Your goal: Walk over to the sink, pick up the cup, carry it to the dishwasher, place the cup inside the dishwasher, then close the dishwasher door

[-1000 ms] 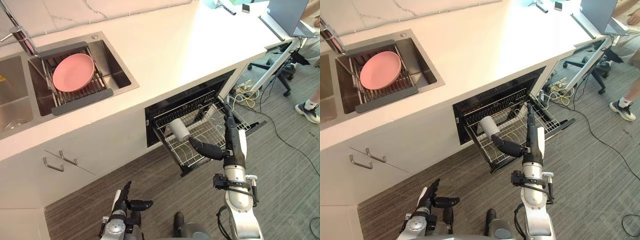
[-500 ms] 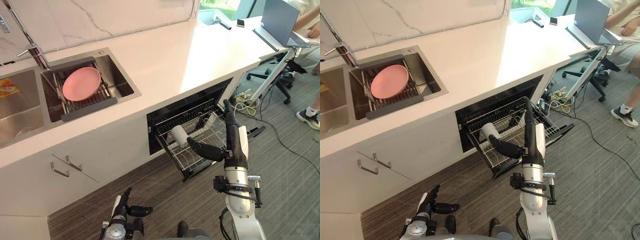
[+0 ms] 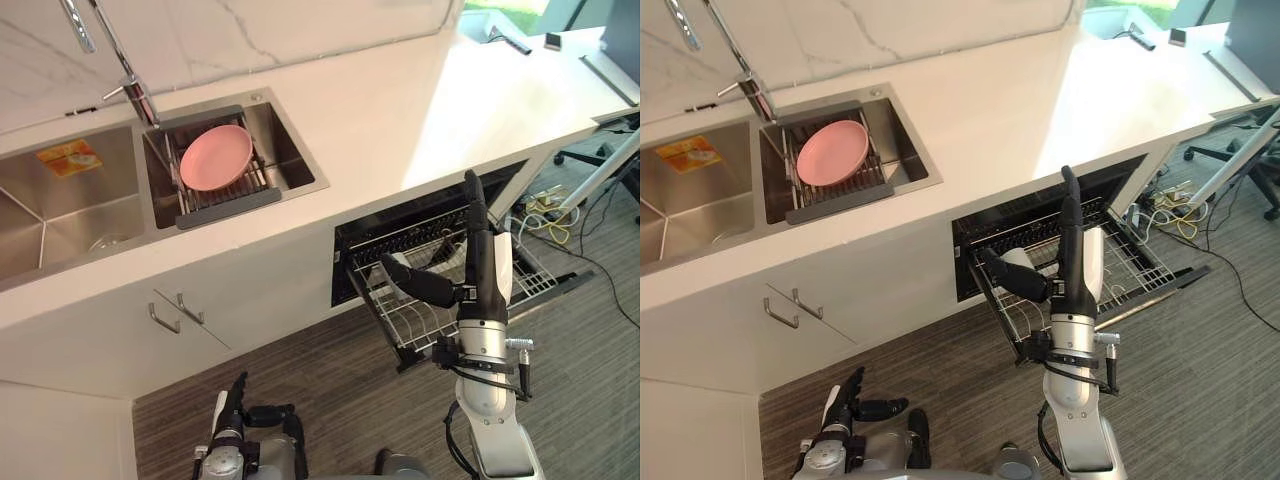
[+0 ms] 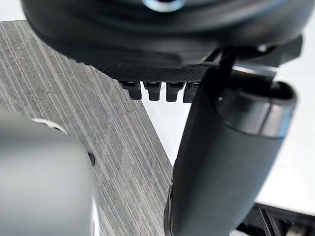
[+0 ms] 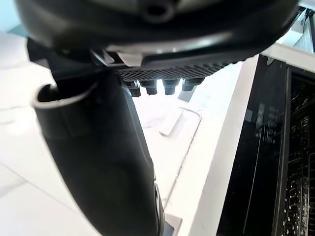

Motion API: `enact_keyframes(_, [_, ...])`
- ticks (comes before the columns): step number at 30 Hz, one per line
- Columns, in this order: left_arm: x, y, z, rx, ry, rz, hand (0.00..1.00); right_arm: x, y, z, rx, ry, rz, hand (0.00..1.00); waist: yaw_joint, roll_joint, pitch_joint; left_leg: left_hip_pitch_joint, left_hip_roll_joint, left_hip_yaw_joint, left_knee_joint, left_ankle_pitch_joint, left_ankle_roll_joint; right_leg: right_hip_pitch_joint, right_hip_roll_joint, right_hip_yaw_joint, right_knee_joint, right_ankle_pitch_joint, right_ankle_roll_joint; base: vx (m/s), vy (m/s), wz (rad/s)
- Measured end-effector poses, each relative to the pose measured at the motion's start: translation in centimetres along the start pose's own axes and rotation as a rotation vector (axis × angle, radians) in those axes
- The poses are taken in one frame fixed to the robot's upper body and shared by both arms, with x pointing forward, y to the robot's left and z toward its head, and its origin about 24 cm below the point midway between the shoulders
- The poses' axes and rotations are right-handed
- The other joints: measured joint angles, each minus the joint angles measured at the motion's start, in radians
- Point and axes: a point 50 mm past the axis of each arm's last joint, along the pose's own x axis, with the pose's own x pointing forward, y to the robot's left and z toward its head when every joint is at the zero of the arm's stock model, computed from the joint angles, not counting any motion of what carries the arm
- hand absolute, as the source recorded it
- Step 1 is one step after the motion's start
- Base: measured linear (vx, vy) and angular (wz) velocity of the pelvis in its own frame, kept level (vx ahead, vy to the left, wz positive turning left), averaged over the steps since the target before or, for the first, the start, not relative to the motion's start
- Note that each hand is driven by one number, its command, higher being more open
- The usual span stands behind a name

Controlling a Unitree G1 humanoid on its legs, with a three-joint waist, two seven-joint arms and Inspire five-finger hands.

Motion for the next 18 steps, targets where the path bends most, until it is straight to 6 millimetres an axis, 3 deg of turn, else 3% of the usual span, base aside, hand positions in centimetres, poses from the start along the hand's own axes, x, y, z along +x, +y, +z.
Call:
enact_keyframes(3, [0.0, 0.0, -0.1, 0.002, 0.004, 0.003, 1.0, 0.4, -0.2, -0.3, -0.027, 0.009, -0.011, 1.0, 0.0, -0.009, 0.002, 0.057, -0.061, 0.001, -0.023, -0.042, 0.025, 0.0, -0.066, 0.001, 0.116, -0.033, 0.037, 0.24, 0.175, 0.15])
enact_keyframes(5, [-0.2, 0.0, -0.4, 0.003, 0.011, 0.007, 1.0, 0.4, -0.2, -0.6, -0.048, 0.022, -0.009, 1.0, 0.002, -0.014, 0.0, 0.136, -0.087, -0.004, -0.076, -0.051, 0.037, -0.072, -0.113, 0.029, 0.352, -0.037, 0.025, 0.24, 0.174, 0.04])
enact_keyframes(7, [-0.4, 0.9, -0.8, 0.019, 0.019, 0.027, 1.0, 0.2, 0.3, -0.8, -0.037, 0.037, -0.003, 1.0, -0.009, -0.054, -0.012, 0.222, -0.121, -0.028, -0.131, -0.055, 0.054, -0.193, -0.149, 0.113, 0.653, -0.015, -0.018, 0.33, 0.106, 0.25])
enact_keyframes(9, [-0.4, 1.1, -1.0, 0.025, 0.021, 0.034, 1.0, 0.1, 0.5, -1.0, -0.038, 0.046, 0.002, 1.0, -0.029, -0.067, -0.02, 0.262, -0.119, -0.075, -0.153, -0.059, 0.06, -0.253, -0.108, 0.138, 0.745, -0.075, -0.035, 0.32, 0.002, 0.64])
enact_keyframes(12, [-0.3, 0.7, -0.6, 0.014, 0.01, 0.026, 1.0, 0.3, 0.6, -0.9, -0.058, 0.035, 0.021, 1.0, -0.037, -0.052, -0.011, 0.288, -0.086, -0.138, -0.161, -0.061, 0.057, -0.342, 0.002, 0.143, 0.668, -0.134, -0.089, 0.3, -0.078, 0.63])
enact_keyframes(13, [-0.4, 0.2, -0.7, 0.006, 0.013, 0.018, 1.0, 0.5, 0.7, -0.9, -0.064, 0.026, 0.033, 1.0, -0.038, -0.04, -0.003, 0.308, -0.059, -0.167, -0.153, -0.078, 0.027, -0.375, 0.08, 0.168, 0.554, -0.134, -0.093, 0.26, -0.122, 0.51])
enact_keyframes(14, [-0.4, 0.2, -0.7, 0.008, 0.014, 0.016, 1.0, 0.6, 0.7, -0.9, -0.065, 0.023, 0.036, 1.0, -0.038, -0.039, -0.002, 0.314, -0.053, -0.17, -0.145, -0.088, 0.009, -0.379, 0.105, 0.183, 0.483, -0.121, -0.085, 0.32, -0.152, 0.69])
enact_keyframes(15, [-0.5, 0.6, -1.0, 0.021, 0.019, 0.018, 1.0, 0.6, 0.7, -0.9, -0.064, 0.021, 0.038, 1.0, -0.039, -0.057, -0.01, 0.319, -0.065, -0.172, -0.116, -0.116, -0.03, -0.367, 0.128, 0.219, 0.309, 0.042, -0.107, 0.28, -0.096, 0.61])
enact_keyframes(16, [-0.4, 0.3, -1.0, 0.017, 0.033, 0.013, 1.0, 0.7, 0.7, -1.1, -0.084, 0.018, 0.055, 1.0, -0.039, -0.025, -0.007, 0.325, -0.041, -0.174, -0.076, -0.142, -0.042, -0.342, 0.14, 0.208, 0.329, 0.056, -0.11, 0.28, -0.08, 0.51])
enact_keyframes(18, [-0.5, -0.3, -1.0, 0.003, 0.027, 0.003, 1.0, 0.5, 0.6, -1.3, -0.105, 0.019, 0.081, 1.0, -0.026, -0.006, -0.016, 0.298, -0.018, -0.175, -0.037, -0.137, -0.052, -0.309, 0.148, 0.196, 0.28, 0.056, -0.119, 0.23, -0.1, 0.21])
